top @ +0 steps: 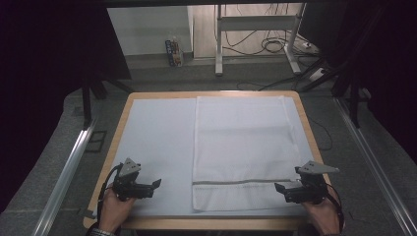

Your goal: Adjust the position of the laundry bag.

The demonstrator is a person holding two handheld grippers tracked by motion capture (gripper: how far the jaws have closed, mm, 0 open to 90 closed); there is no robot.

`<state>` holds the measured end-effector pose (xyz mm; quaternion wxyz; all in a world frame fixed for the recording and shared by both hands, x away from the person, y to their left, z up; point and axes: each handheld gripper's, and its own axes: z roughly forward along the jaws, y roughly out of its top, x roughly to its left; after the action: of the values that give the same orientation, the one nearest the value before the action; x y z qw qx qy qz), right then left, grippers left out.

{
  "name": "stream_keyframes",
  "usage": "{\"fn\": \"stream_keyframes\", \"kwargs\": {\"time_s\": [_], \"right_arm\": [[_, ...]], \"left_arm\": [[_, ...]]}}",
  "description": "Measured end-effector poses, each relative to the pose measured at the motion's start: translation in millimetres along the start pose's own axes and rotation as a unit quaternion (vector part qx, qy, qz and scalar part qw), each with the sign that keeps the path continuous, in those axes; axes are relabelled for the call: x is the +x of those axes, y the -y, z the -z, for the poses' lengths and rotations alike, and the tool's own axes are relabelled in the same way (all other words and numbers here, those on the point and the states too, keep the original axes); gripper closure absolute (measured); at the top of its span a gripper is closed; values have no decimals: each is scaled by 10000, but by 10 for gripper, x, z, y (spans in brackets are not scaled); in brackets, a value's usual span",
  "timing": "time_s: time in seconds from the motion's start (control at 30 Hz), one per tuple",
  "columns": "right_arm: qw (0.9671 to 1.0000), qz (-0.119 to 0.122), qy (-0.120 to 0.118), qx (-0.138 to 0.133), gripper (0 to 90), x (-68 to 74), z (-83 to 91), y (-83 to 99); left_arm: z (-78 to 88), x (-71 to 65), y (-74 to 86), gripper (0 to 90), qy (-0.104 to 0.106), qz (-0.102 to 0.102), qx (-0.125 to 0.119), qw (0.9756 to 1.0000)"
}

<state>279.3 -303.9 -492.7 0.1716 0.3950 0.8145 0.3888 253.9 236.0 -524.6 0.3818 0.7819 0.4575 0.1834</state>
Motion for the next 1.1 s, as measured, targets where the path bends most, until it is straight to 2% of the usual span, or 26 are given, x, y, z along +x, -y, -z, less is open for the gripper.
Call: {"fn": "stream_keyframes", "kwargs": {"time_s": [0.1,0.27,0.43,0.47,0.7,0.73,0.87,0.97,1.1], "right_arm": [[10000,20,-15,30,2,0,-5,2],[10000,31,6,62,2,-1,-10,4],[9999,97,32,123,2,11,-32,0],[9999,110,35,111,3,11,-33,-2],[10000,32,41,29,3,1,-37,-2],[10000,17,53,7,3,-3,-33,-3],[9999,-58,116,-29,2,-18,-21,-8],[9997,-50,219,31,2,-30,-29,-14],[9996,-38,283,9,2,-47,-39,-25]], "left_arm": [[1,2,-3,28,25,43,-17,10000],[-18,-11,-5,27,36,-14,41,10000],[-34,-21,-3,17,-21,-125,144,9998],[-43,-25,-2,14,-72,-197,190,9996],[-29,-31,-17,5,42,-263,152,9995],[-36,-42,-35,12,-20,-299,158,9994],[-55,-78,-84,39,-52,-378,96,9992],[-80,-92,-126,66,57,-330,33,9994],[-117,-127,-165,99,71,-405,40,9991]]}}
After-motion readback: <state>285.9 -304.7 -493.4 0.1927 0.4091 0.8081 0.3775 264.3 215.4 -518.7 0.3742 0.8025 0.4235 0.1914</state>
